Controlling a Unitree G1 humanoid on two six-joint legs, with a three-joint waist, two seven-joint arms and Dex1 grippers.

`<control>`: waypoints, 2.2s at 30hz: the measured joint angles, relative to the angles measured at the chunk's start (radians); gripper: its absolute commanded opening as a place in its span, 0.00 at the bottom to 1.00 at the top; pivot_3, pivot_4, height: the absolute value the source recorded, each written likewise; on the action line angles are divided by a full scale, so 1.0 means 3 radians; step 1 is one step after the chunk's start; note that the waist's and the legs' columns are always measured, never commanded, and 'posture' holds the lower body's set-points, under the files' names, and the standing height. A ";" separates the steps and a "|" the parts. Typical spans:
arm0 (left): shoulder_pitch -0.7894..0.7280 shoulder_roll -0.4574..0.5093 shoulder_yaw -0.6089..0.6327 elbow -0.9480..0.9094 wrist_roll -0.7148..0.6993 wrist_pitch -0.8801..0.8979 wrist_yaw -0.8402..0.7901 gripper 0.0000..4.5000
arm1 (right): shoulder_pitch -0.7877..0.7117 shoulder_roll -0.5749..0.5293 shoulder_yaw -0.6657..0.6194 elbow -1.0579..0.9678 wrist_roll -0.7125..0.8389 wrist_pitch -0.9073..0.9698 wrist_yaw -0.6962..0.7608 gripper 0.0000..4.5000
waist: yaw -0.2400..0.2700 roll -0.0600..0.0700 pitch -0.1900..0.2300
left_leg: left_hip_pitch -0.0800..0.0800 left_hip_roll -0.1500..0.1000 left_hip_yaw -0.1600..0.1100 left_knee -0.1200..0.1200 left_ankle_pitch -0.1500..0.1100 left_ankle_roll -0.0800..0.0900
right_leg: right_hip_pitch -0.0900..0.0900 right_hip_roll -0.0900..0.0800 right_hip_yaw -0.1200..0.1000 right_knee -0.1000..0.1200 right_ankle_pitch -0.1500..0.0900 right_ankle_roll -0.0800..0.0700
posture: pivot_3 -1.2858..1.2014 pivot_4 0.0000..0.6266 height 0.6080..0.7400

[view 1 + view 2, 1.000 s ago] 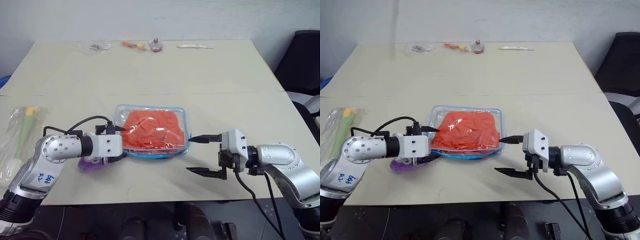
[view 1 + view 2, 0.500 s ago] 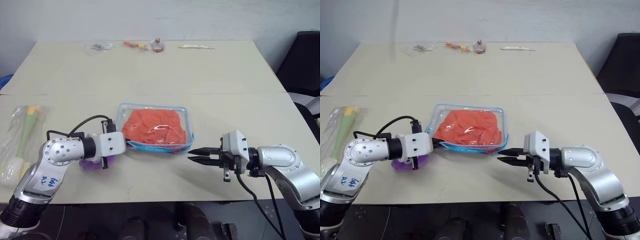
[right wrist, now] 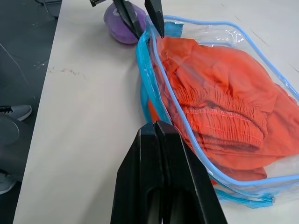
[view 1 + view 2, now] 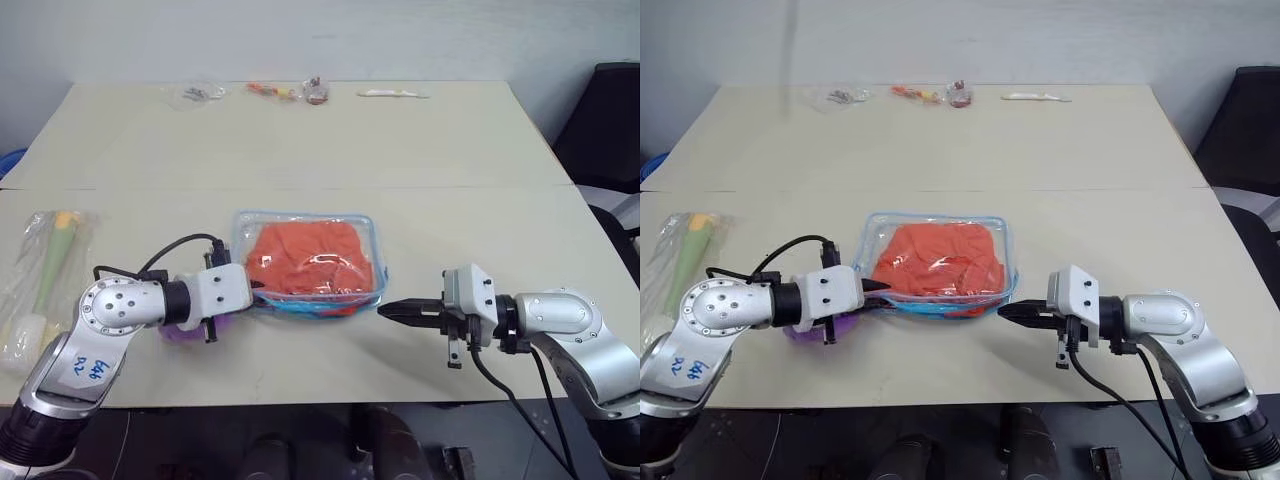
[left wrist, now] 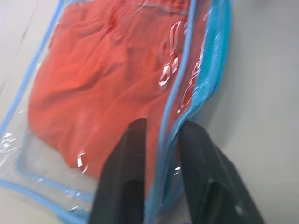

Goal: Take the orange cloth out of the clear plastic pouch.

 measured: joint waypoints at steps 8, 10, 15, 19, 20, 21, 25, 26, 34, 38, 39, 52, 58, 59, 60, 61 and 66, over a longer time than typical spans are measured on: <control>-0.0002 0.0065 -0.0007 0.0057 0.0118 -0.0164 0.0003 0.63 | 0.0025 0.0000 0.0000 0.0001 -0.0015 -0.0051 0.0002 0.00 | -0.0001 0.0000 0.0000 | 0.0000 0.0000 0.0000 0.0000 0.0000 0.0000 | 0.0000 0.0000 0.0000 0.0000 0.0000 0.0000 | 0.52 0.24 1.00; -0.0033 0.0058 -0.0036 0.0098 0.0140 -0.0202 0.0009 0.63 | 0.0025 0.0000 0.0000 0.0002 -0.0026 -0.0055 0.0001 0.00 | 0.0001 0.0000 0.0000 | 0.0000 0.0000 0.0000 0.0000 0.0000 0.0000 | 0.0000 0.0000 0.0000 0.0000 0.0000 0.0000 | 0.52 0.24 1.00; -0.0133 0.0000 -0.0135 0.0201 0.0216 -0.0257 0.0062 0.53 | 0.0024 0.0000 0.0000 0.0002 -0.0031 -0.0057 -0.0002 0.00 | 0.0010 0.0000 0.0000 | 0.0000 0.0000 0.0000 0.0000 0.0000 0.0000 | 0.0000 0.0000 0.0000 0.0000 0.0000 0.0000 | 0.52 0.24 1.00; -0.0222 -0.0080 -0.0132 0.0212 0.0190 -0.0278 0.0077 0.27 | 0.0024 0.0000 0.0000 0.0002 -0.0033 -0.0057 -0.0004 0.00 | 0.0024 0.0000 0.0000 | 0.0000 -0.0001 0.0000 0.0002 0.0000 0.0000 | 0.0001 0.0000 0.0000 0.0000 0.0000 0.0000 | 0.52 0.24 1.00; -0.0224 -0.0081 -0.0127 0.0211 0.0170 -0.0274 0.0074 0.21 | 0.0025 0.0000 0.0000 0.0002 -0.0035 -0.0058 -0.0004 0.00 | 0.0026 0.0000 0.0000 | 0.0000 -0.0001 0.0000 0.0002 0.0000 0.0000 | 0.0001 0.0000 0.0000 0.0001 0.0000 0.0000 | 0.52 0.24 1.00; -0.0224 -0.0081 -0.0124 0.0211 0.0152 -0.0269 0.0072 0.13 | 0.0027 0.0000 0.0000 0.0002 -0.0037 -0.0059 -0.0005 0.00 | 0.0026 0.0000 0.0000 | 0.0000 -0.0001 0.0000 0.0002 0.0000 0.0000 | 0.0001 0.0000 0.0000 0.0001 0.0000 0.0000 | 0.52 0.24 1.00; -0.0235 -0.0085 -0.0057 0.0174 -0.0020 -0.0117 0.0051 0.01 | 0.0068 0.0000 -0.0001 0.0002 -0.0051 -0.0070 -0.0006 0.00 | 0.0037 0.0000 0.0000 | 0.0000 -0.0001 0.0000 0.0003 0.0000 0.0000 | 0.0001 0.0000 0.0000 0.0000 0.0000 0.0000 | 0.52 0.24 1.00; -0.0260 -0.0101 -0.0028 0.0161 -0.0079 -0.0037 0.0051 0.01 | 0.0080 0.0000 -0.0001 0.0002 -0.0059 -0.0071 -0.0006 0.00 | 0.0042 0.0000 0.0000 | 0.0000 -0.0001 0.0000 0.0003 0.0000 0.0000 | 0.0001 0.0000 0.0000 0.0001 0.0000 0.0000 | 0.52 0.24 1.00; -0.0590 -0.0351 -0.0016 0.0058 -0.0264 0.0576 0.0294 0.01 | -0.0007 0.0139 0.0009 0.0002 -0.0136 -0.0140 -0.0118 0.00 | 0.0058 -0.0001 -0.0001 | 0.0000 -0.0001 0.0000 0.0006 0.0000 0.0000 | 0.0003 0.0001 0.0000 0.0001 0.0001 0.0002 | 0.52 0.24 1.00; -0.0752 -0.0545 -0.0159 0.0062 -0.0243 0.0701 0.0460 0.00 | -0.0156 0.0294 0.0172 0.0022 -0.0333 -0.0189 -0.0253 0.04 | 0.0057 -0.0002 -0.0001 | -0.0001 -0.0001 0.0000 0.0008 0.0000 0.0000 | 0.0003 0.0001 0.0000 0.0001 0.0001 0.0001 | 0.52 0.24 1.00; -0.0789 -0.0575 -0.0197 0.0063 -0.0239 0.0711 0.0492 0.00 | -0.0201 0.0340 0.0220 0.0039 -0.0368 -0.0191 -0.0293 0.08 | 0.0057 -0.0001 -0.0001 | -0.0001 -0.0001 0.0000 0.0008 0.0000 0.0000 | 0.0003 0.0001 0.0000 0.0002 0.0001 0.0001 | 0.52 0.24 1.00; -0.1000 -0.0761 -0.0446 0.0177 -0.0125 0.0780 0.0658 0.00 | -0.0520 0.0652 0.0785 0.0416 -0.1288 -0.0519 -0.0744 0.49 | 0.0056 -0.0001 -0.0001 | -0.0001 -0.0001 -0.0001 0.0010 0.0000 0.0000 | 0.0002 0.0001 -0.0001 0.0002 0.0001 0.0001 | 0.52 0.24 1.00; -0.1012 -0.0768 -0.0491 0.0176 -0.0125 0.0785 0.0659 0.00 | -0.0639 0.0707 0.0815 0.0709 -0.1712 -0.0719 -0.1016 0.53 | 0.0048 -0.0001 -0.0001 | -0.0001 0.0000 -0.0002 0.0009 0.0000 0.0000 | 0.0002 0.0001 0.0000 0.0002 0.0001 0.0001 | 0.52 0.24 1.00; -0.1012 -0.0768 -0.0491 0.0176 -0.0124 0.0785 0.0660 0.00 | -0.0650 0.0721 0.0815 0.0735 -0.1732 -0.0723 -0.1026 0.57 | 0.0048 -0.0001 -0.0001 | -0.0001 0.0000 -0.0002 0.0009 0.0000 0.0000 | 0.0002 0.0001 0.0000 0.0002 0.0001 0.0001 | 0.52 0.24 1.00; -0.1012 -0.0767 -0.0491 0.0176 -0.0124 0.0785 0.0660 0.00 | -0.0653 0.0740 0.0816 0.0749 -0.1733 -0.0719 -0.1024 0.62 | 0.0048 -0.0001 -0.0001 | -0.0001 0.0000 -0.0002 0.0010 0.0000 0.0000 | 0.0002 0.0001 0.0000 0.0002 0.0001 0.0001 | 0.52 0.24 1.00; -0.1012 -0.0767 -0.0491 0.0176 -0.0124 0.0786 0.0660 0.00 | -0.0653 0.0760 0.0824 0.0757 -0.1733 -0.0710 -0.1021 0.69 | 0.0048 -0.0001 -0.0001 | -0.0001 0.0000 -0.0002 0.0010 0.0000 0.0000 | 0.0002 0.0001 0.0000 0.0002 0.0001 0.0001 | 0.52 0.24 1.00; -0.1012 -0.0765 -0.0491 0.0176 -0.0124 0.0785 0.0660 0.00 | -0.0727 0.0814 0.0858 0.0802 -0.1794 -0.0701 -0.1030 0.99 | 0.0045 -0.0001 -0.0001 | -0.0001 0.0000 -0.0002 0.0010 0.0000 0.0000 | 0.0002 0.0001 0.0000 0.0002 0.0001 0.0001 | 0.52 0.24 1.00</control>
